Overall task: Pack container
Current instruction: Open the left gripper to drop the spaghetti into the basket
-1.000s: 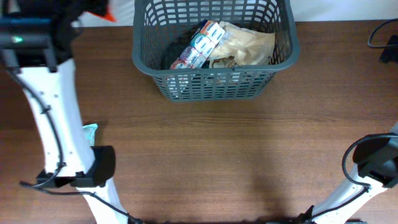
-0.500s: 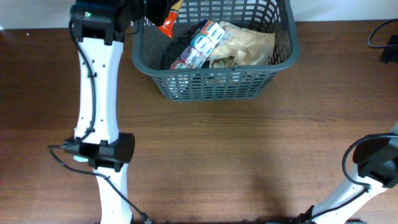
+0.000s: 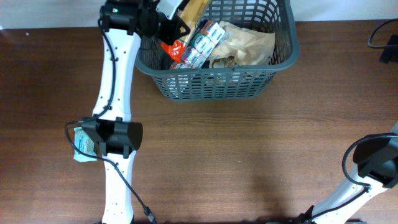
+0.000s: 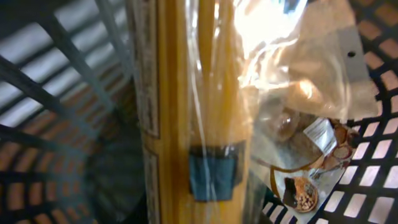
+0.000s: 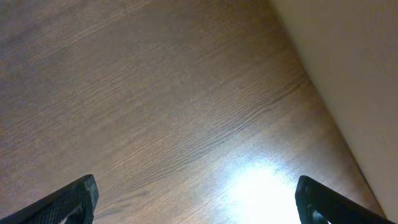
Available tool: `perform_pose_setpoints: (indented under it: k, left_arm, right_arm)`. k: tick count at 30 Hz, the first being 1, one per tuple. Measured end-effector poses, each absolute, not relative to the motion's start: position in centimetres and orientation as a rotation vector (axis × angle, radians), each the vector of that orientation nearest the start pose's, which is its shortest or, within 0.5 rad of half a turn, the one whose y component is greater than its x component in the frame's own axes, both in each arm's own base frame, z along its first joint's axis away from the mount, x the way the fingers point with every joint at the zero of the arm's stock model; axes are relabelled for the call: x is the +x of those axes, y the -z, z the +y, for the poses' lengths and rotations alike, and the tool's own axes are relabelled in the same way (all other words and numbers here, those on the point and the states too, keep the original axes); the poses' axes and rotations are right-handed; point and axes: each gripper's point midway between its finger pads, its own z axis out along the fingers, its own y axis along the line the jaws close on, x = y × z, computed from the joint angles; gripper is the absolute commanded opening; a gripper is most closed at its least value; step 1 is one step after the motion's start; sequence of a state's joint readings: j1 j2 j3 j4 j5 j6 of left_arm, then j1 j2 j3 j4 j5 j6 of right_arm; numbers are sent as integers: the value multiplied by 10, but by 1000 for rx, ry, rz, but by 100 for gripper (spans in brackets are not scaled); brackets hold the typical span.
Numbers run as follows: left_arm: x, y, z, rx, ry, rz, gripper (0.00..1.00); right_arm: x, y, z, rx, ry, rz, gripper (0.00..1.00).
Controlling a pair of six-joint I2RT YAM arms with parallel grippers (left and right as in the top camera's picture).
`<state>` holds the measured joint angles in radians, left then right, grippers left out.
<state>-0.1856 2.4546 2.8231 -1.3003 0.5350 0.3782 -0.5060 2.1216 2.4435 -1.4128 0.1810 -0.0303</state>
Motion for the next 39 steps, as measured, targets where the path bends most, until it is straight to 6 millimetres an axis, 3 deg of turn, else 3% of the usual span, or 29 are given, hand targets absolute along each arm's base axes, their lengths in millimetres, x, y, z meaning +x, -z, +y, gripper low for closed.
perform_pose_setpoints:
  k: [14,31,39]
  left_arm:
    - [501,-218,-194,948,537,2429,2]
    - [491,-204,-174,940,421,2545,1]
    - [491,-200,-174,940,418,2557,8]
  right_arm:
    - [408,-257,-262,694,411,2607,99]
    - [408,-257,-262,694,411,2607,99]
    - [408,-257,-262,694,411,2607,99]
